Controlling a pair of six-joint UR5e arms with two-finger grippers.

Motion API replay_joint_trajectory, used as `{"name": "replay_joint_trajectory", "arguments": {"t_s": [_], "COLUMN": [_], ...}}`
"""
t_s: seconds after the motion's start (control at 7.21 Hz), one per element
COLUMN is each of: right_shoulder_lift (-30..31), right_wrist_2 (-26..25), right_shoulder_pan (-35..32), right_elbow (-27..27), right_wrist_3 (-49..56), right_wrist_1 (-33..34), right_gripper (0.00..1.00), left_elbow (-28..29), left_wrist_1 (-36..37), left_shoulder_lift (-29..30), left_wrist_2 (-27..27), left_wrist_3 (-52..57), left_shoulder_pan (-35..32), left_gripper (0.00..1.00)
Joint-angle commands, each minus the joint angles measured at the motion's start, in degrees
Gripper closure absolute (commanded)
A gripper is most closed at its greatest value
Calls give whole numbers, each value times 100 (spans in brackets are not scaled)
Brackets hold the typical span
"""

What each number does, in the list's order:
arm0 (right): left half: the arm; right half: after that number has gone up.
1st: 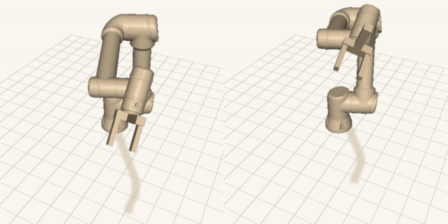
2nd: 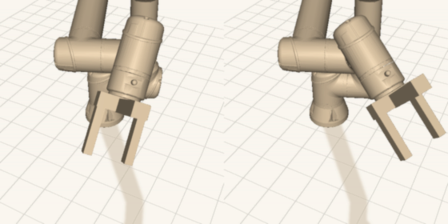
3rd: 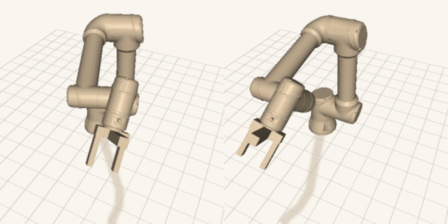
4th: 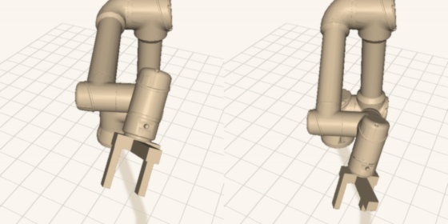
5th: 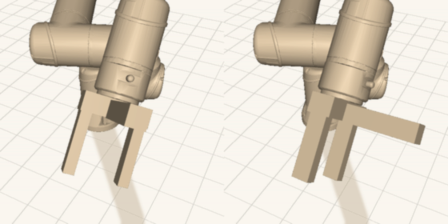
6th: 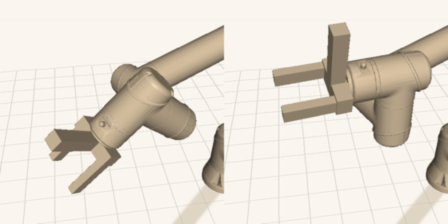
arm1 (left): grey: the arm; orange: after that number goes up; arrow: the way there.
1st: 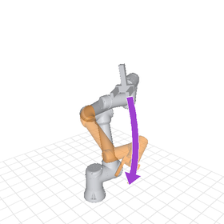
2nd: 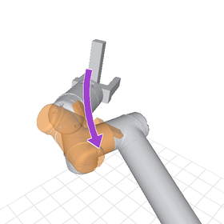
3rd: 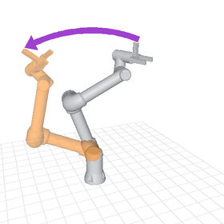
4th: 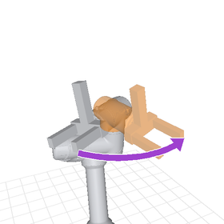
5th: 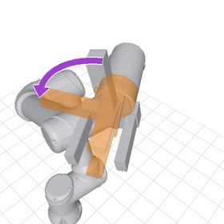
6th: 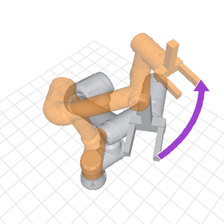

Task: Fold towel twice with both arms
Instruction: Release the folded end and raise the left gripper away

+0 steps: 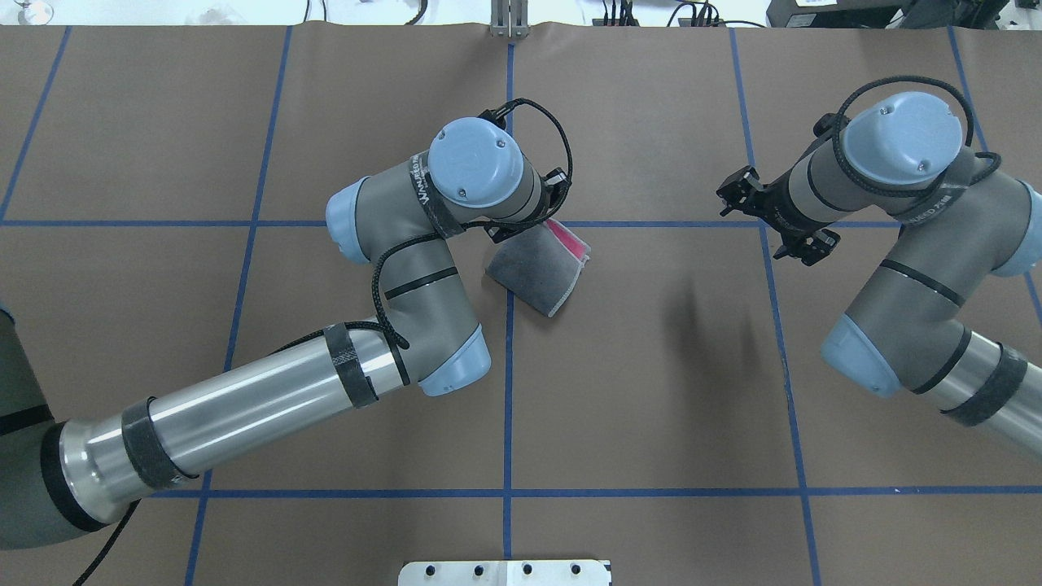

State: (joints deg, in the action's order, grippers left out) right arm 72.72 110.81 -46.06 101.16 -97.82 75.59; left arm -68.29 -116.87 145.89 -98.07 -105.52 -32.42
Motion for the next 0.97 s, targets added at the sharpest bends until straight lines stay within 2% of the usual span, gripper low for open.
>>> {"name": "replay_joint_trajectory", "arguments": {"t_s": [0.0,0.14,0.55,0.83], "right_shoulder_lift": [-3,-12,-82,-790], "right_wrist_2": [-7,-7,-24,-24], "right_shoulder_pan": [0,0,27,183], "right_elbow": [0,9,-35,-533], "right_wrist_3": [0,-9,-79,-550], "right_wrist_1": [0,0,0,-9], "right_gripper": [0,0,0,0], "left_elbow": [79,97,62,-174], "left_wrist_1": [-55,-99,-125,-73], "left_shoulder_lift": [-8,0,0,-95], "left_wrist_2": [-1,7,-71,-1041], "left_wrist_3": [23,32,67,76], "left_shoulder_pan": [-10,-10,-106,-517], "left_gripper": [34,0,0,0]}}
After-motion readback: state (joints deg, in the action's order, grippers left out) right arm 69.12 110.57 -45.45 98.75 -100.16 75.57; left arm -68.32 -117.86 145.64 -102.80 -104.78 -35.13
